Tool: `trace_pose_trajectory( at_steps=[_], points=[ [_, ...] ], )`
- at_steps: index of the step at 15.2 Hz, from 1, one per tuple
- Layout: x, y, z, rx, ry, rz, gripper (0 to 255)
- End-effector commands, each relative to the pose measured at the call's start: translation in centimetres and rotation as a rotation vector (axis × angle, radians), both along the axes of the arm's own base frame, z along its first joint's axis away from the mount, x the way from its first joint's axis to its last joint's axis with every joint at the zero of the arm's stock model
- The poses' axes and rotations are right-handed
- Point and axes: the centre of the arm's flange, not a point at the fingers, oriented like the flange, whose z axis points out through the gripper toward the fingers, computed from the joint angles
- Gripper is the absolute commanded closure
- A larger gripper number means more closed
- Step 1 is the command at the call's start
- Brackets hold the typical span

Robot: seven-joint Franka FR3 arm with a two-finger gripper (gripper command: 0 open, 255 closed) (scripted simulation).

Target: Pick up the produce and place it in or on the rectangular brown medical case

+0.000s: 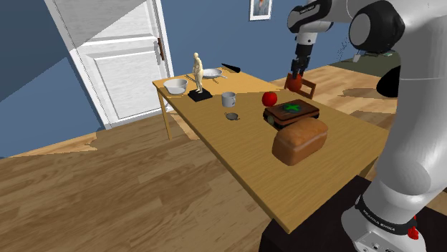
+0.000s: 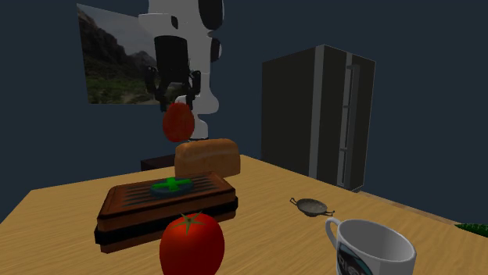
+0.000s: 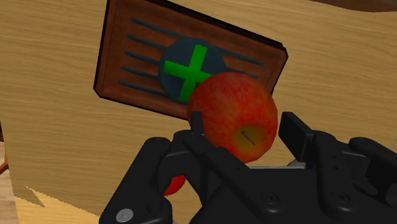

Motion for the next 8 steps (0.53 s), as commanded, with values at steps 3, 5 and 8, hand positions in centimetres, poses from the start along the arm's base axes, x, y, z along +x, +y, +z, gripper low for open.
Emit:
trace_pose_trajectory(
  at_steps=[3, 5, 8],
  points=[
    [-0.8, -2.7, -0.8, 0.0, 0.0, 0.001, 255],
    [-0.8, -2.7, -1.8, 0.0, 0.0, 0.001, 255],
    [-0.8, -2.7, -3.4, 0.0, 0.0, 0.001, 255]
  ],
)
